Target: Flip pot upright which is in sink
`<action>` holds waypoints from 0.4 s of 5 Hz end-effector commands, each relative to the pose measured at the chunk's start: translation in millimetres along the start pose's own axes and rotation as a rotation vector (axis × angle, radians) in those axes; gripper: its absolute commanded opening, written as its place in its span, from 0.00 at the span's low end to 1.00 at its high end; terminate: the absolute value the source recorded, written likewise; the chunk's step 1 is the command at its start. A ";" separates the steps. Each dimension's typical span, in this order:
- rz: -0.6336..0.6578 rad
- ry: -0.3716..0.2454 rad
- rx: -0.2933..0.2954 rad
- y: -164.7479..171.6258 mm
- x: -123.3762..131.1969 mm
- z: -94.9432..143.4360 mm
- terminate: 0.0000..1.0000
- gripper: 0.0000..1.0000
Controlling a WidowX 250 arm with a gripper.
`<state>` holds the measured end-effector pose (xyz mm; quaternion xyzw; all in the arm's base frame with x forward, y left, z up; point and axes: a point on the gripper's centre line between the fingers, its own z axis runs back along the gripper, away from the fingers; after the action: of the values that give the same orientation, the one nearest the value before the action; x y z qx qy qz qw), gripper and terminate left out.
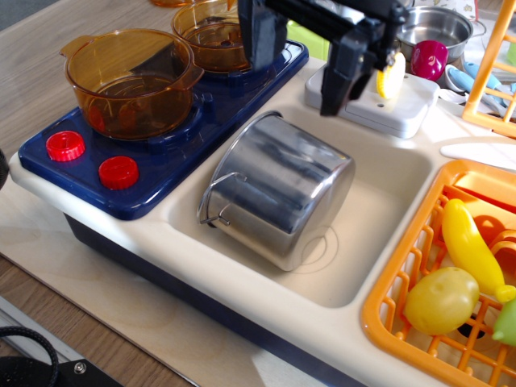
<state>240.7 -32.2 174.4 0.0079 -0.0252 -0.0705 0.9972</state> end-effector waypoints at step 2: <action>0.058 -0.018 -0.151 24.2 3.5 -6.9 0.00 1.00</action>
<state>244.3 -8.1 157.0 -0.0882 -0.0176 -0.0344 0.9954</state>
